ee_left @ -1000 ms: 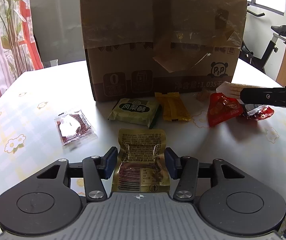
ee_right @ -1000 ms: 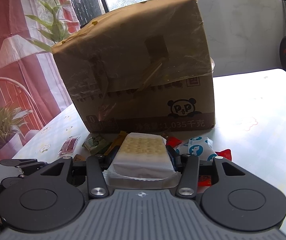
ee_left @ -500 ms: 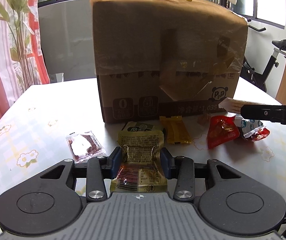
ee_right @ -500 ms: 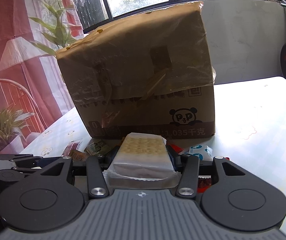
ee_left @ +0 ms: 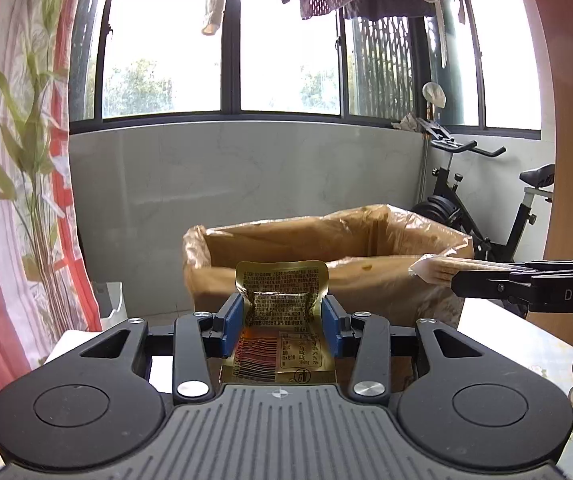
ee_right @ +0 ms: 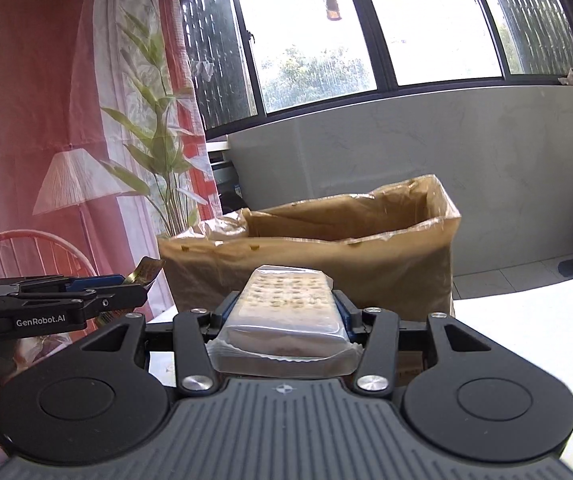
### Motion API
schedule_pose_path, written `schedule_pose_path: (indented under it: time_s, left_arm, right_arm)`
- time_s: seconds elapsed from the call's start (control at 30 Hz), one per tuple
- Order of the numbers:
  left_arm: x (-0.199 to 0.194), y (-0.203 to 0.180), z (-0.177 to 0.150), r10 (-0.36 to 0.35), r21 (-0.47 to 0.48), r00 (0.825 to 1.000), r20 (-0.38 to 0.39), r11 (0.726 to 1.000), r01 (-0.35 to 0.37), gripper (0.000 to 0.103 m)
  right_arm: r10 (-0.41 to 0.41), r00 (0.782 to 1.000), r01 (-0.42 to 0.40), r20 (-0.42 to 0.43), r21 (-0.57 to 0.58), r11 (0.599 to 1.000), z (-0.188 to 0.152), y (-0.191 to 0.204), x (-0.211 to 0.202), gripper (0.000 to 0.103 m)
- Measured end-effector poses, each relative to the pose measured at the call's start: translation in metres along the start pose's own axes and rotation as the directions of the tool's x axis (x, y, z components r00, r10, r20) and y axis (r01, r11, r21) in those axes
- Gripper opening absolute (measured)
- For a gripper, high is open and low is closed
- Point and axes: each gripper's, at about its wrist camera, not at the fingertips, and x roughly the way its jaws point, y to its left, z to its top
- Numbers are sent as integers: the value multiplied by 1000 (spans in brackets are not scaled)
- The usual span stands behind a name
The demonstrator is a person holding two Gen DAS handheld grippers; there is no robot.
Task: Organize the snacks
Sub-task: 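Carry the gold pouch and cracker pack over the open box and open both tools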
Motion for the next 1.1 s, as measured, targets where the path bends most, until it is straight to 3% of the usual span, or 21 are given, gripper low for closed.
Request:
schedule_pose_path:
  time_s: [0.23, 0.4, 0.6, 0.73, 0.8, 0.87, 1.1]
  left_arm:
    - [58, -2, 43, -9, 3, 1000, 1, 1000, 9, 45]
    - [111, 10, 54, -4, -70, 997, -76, 998, -1, 45]
    - [153, 5, 58, 16, -23, 992, -126, 1000, -19, 47]
    - [165, 0, 61, 39, -3, 989, -144, 999, -40, 60]
    - [165, 0, 61, 40, -1, 989, -140, 999, -40, 66]
    - [160, 3, 60, 38, -7, 990, -134, 999, -39, 71]
    - [127, 19, 57, 39, -78, 994, -106, 996, -47, 71]
  right_arm:
    - [-46, 998, 49, 37, -97, 994, 54, -11, 43, 49]
    - [-118, 993, 115, -9, -128, 985, 74, -29, 86, 49]
    - [-199, 974, 189, -110, -99, 977, 78, -56, 134, 50]
    - [-216, 964, 207, -153, -77, 975, 75, -63, 150, 52]
    - [-207, 966, 201, -158, -51, 978, 74, -65, 150, 69]
    - [-190, 972, 187, -141, -33, 982, 75, -67, 143, 77]
    - [-138, 986, 139, -97, 6, 990, 76, -62, 111, 79]
